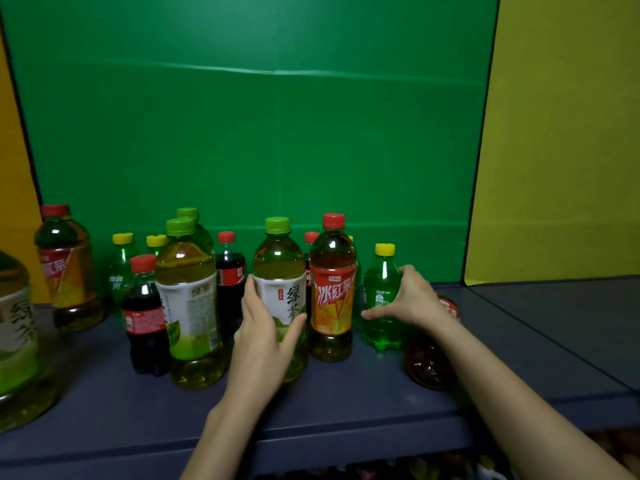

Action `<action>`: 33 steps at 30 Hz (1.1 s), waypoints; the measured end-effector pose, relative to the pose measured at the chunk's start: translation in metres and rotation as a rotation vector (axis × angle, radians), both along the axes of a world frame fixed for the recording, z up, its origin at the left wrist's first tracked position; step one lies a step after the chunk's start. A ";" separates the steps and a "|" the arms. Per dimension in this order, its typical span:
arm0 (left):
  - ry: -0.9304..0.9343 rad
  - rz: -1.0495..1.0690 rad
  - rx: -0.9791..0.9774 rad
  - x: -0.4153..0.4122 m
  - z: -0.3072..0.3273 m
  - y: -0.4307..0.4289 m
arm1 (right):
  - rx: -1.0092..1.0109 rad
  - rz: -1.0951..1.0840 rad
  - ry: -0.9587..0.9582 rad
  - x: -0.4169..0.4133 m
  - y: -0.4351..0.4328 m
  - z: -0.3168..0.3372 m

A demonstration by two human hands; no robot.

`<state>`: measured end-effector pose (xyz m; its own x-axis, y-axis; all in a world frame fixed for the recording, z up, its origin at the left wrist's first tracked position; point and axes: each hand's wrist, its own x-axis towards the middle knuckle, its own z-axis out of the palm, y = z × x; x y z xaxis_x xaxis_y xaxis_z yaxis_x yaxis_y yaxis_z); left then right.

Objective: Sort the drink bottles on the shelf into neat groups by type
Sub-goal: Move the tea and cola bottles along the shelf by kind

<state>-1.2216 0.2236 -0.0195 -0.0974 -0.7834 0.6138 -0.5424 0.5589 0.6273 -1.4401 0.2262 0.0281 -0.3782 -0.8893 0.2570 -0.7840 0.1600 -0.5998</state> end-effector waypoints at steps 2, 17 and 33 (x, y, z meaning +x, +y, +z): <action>0.013 -0.003 -0.002 -0.003 0.000 -0.001 | 0.004 0.013 0.007 0.000 -0.001 -0.001; 0.044 0.021 -0.365 -0.056 -0.006 0.026 | 0.301 -0.290 -0.019 -0.058 0.032 -0.016; 0.192 0.099 0.191 -0.100 -0.004 -0.008 | -0.060 -0.099 -0.511 -0.072 0.049 -0.047</action>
